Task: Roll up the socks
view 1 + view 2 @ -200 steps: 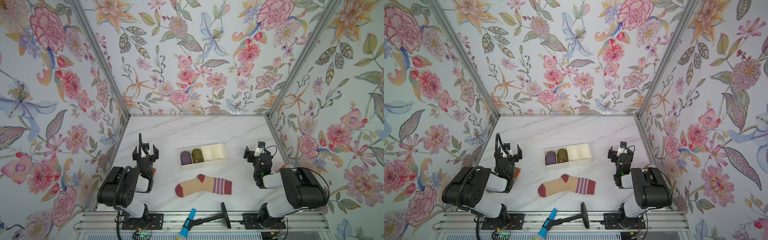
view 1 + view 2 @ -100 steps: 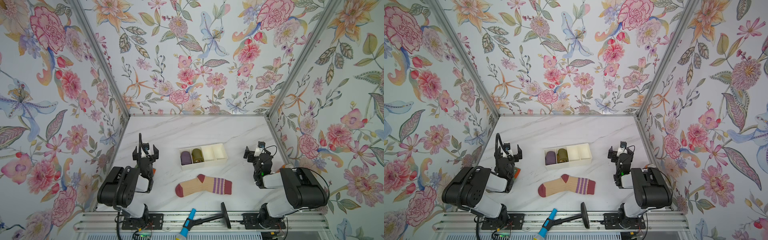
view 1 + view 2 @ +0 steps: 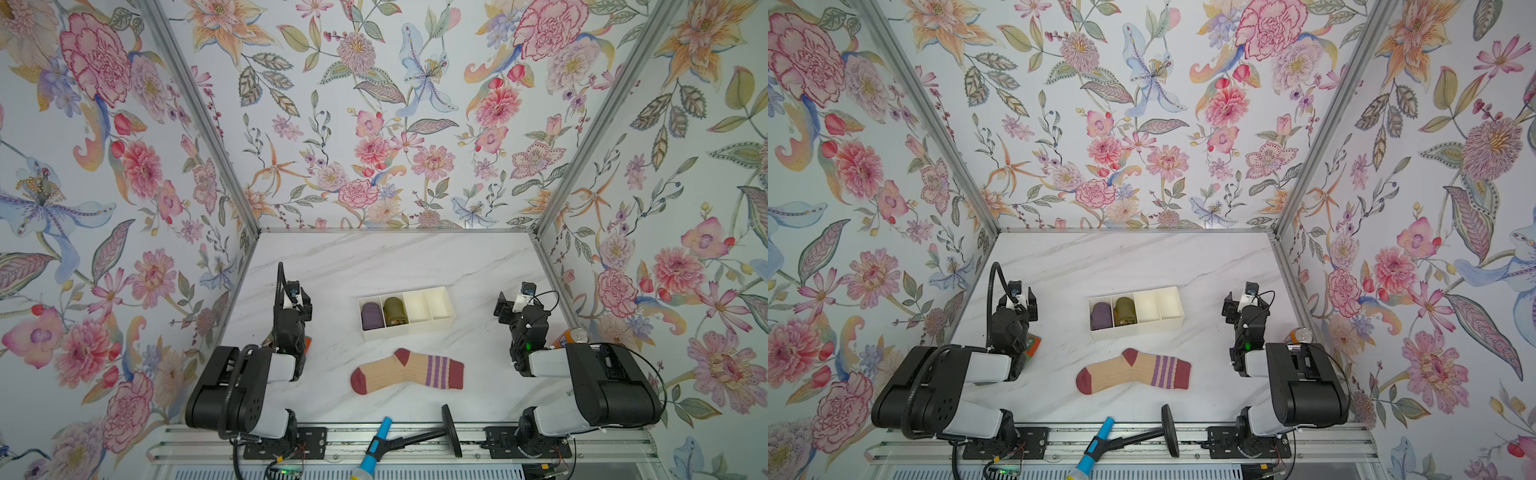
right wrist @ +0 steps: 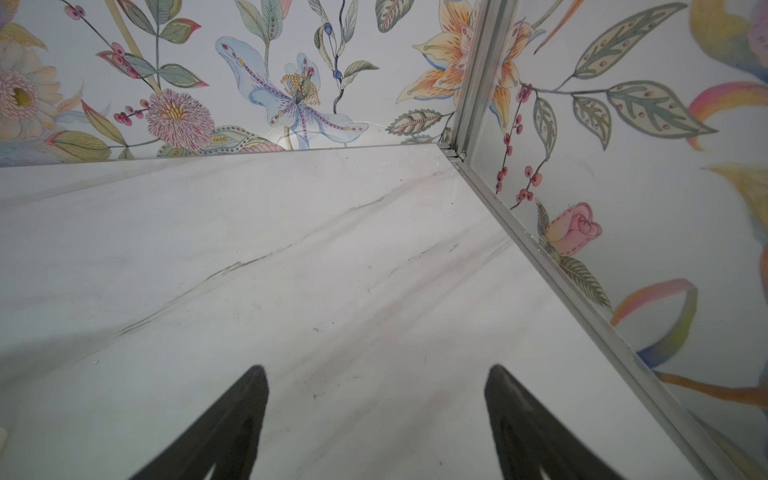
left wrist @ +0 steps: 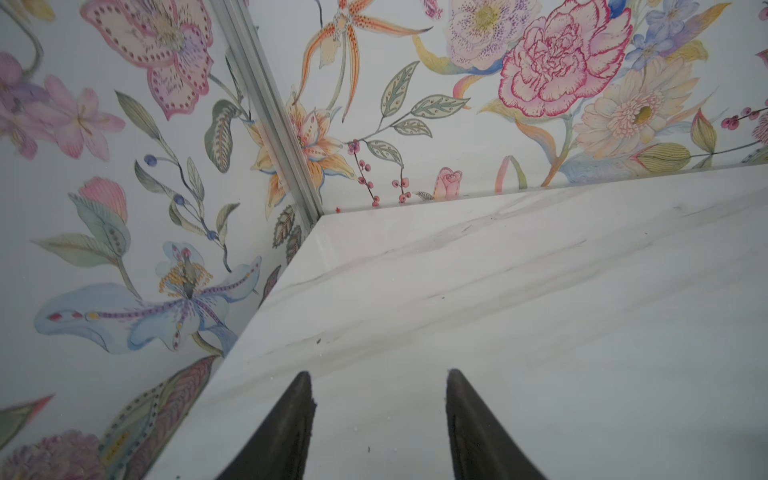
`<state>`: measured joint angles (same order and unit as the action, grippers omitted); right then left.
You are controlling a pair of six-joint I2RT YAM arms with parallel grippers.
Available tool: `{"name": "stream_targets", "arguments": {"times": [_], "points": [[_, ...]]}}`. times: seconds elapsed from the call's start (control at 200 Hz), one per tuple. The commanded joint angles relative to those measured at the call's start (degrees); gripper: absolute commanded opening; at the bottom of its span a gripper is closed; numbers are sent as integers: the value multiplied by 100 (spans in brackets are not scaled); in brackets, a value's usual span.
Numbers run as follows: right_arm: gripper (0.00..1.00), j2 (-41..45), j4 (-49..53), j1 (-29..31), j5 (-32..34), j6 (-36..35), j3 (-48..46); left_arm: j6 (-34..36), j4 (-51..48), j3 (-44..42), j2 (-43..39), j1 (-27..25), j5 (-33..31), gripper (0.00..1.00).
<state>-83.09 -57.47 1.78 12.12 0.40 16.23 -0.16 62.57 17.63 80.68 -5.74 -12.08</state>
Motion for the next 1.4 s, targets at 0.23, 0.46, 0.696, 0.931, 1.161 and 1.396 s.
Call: {"name": "stream_targets", "arguments": {"times": [0.23, 0.46, 0.696, 0.931, 1.161, 1.396], "points": [[70, 1833, 6686, 23, -1473, 1812, 2271, -517, -4238, 1680, -1769, -1803, -277, 33], [56, 2407, 9630, 943, -2044, 2453, 2633, -837, -5437, 1890, -2010, -2893, -245, 24], [51, 3280, 9867, 2008, -2092, 3550, 1839, -1336, -6577, 2141, -1741, -3522, 222, 16], [43, 2694, 9316, 2392, -1928, 3577, 1841, -1797, -8104, 2478, -1441, -3691, 767, 9], [41, 2015, 8575, 2538, -1772, 3443, 2037, -2454, -7929, 1915, -1357, -3709, 1181, 9], [37, 1085, 7737, 2606, -1833, 3331, 2254, -2524, -7799, 2023, -689, -3711, 1355, 9]]}}
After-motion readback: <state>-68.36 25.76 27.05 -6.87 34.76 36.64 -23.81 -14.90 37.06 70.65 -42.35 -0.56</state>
